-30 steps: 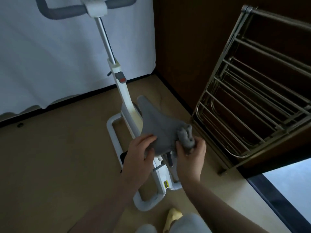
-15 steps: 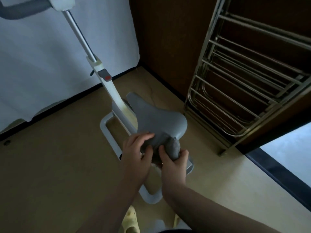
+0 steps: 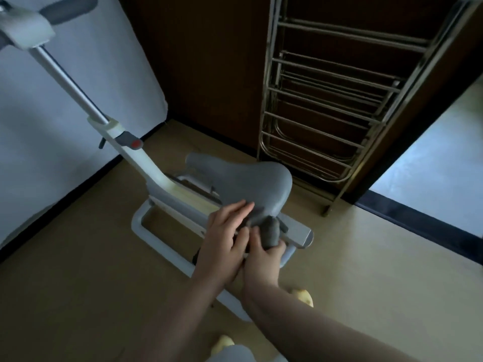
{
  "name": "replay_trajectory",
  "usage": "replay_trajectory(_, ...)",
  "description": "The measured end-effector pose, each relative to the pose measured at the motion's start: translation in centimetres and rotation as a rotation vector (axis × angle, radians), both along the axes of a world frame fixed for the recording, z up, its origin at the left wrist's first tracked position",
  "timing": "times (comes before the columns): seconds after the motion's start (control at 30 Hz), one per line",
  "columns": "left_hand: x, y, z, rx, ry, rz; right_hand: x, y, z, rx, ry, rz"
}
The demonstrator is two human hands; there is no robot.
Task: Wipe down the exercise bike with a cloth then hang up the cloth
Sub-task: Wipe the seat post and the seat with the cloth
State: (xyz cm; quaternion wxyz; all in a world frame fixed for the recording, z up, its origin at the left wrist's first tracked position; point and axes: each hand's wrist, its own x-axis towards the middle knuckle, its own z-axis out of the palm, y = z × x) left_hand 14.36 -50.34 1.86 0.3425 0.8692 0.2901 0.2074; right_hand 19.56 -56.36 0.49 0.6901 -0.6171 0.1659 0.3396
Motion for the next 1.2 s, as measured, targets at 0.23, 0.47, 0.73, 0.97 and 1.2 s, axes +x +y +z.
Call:
replay_trajectory(0.23,-0.8,1.5,0.5,-0.179,0.024,-0.138,2.6,0.5,0.2,-0.039,-0.066,-0.263)
replay_trajectory(0.47,-0.2,1.0,0.4,-0.197,-0.037,-0.105,4.9,0.0,1.7,-0.082,-0.130,-0.139)
replay_trajectory(0.73,1.9,0.6,0.8,-0.104,-0.038,0.038,8.1,-0.3,2.8,-0.103,-0.101,-0.154)
replay_trajectory(0.97,3.8,-0.3,0.4,0.053,-0.029,0.227,9.0,0.5,2.1,-0.203,-0.206,0.098)
replay_trajectory(1.2,6.6,-0.7,0.0,0.134,-0.037,0.456,11.0,0.4,1.0,-0.140,-0.301,0.294)
